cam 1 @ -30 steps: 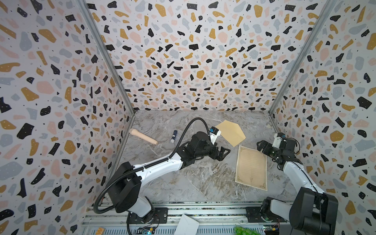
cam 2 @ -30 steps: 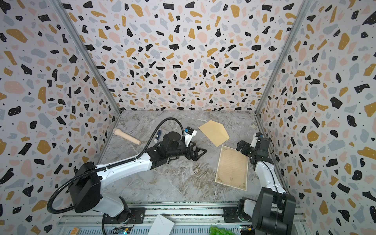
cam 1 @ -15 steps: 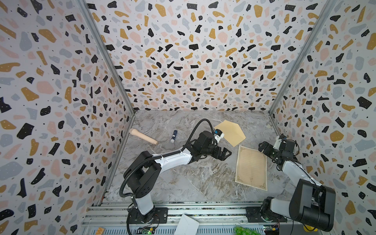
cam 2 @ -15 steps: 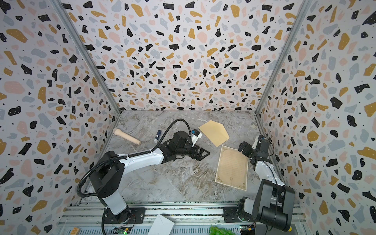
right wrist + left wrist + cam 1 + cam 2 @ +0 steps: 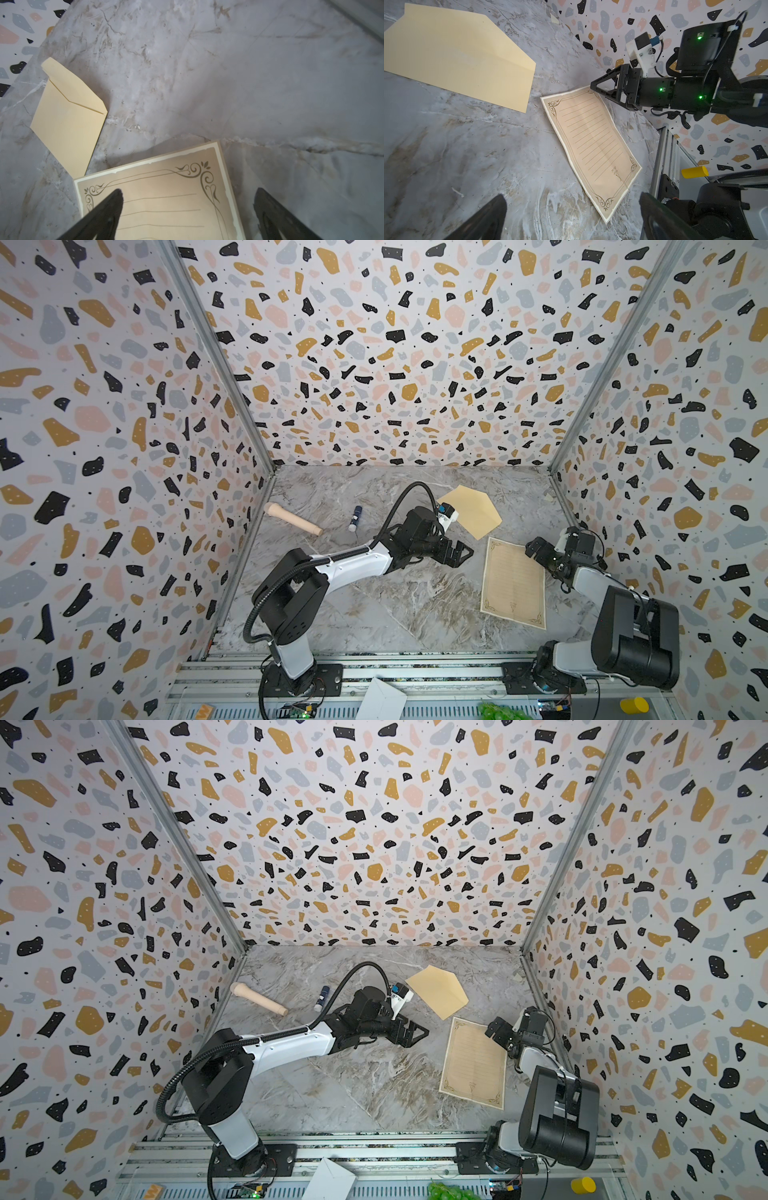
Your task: Place the letter into the envelope and seal it
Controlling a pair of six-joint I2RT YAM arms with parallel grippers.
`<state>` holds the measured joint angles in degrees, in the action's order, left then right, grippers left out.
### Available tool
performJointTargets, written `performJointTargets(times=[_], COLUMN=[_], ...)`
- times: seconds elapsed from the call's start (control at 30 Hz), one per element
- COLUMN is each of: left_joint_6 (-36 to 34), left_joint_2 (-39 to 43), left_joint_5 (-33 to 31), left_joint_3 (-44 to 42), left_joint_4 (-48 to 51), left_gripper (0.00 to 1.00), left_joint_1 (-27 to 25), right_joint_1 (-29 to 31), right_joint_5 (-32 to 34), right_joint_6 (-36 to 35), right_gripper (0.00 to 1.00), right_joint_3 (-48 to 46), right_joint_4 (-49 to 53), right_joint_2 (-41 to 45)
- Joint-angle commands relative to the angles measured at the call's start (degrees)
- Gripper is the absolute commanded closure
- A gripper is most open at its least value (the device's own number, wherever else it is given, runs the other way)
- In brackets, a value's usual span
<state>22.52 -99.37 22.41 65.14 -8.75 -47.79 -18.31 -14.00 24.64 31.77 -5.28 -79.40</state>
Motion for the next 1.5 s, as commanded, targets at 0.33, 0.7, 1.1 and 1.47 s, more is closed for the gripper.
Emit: performJointTargets(times=[0.33,0.7,1.1,1.47], left_joint_6=[0.05,0.58,1.13,3.94], left_joint_2=[6.09,11.09,18.47,14.01], left_joint_5=[-1.8,-5.25,-10.88,-4.54], left_joint_3=[-5.67,-12.48,-19.4,-20.08], left_joint_4=[-4.47,-5.15,-5.23,-9.98], left_gripper=[0.0,0.01,0.01,0.03], left_joint_1=[0.22,0.25,0.67,2.6], right_joint_1=[3.32,14.47,26.44,27.09], right_joint_5=[-8.94,-12.28,-19.89,-7.81], right_joint_6=[2.52,6.78,6.59,-0.7], right_gripper=[0.01,0.01,0.01,0.01], right_joint_3=[-2.76,-4.75,1.98,2.18], right_joint_4=[-2.8,-5.88,-7.59,9.74], right_joint_2=[-3.08,-2.43,-3.35,19.34])
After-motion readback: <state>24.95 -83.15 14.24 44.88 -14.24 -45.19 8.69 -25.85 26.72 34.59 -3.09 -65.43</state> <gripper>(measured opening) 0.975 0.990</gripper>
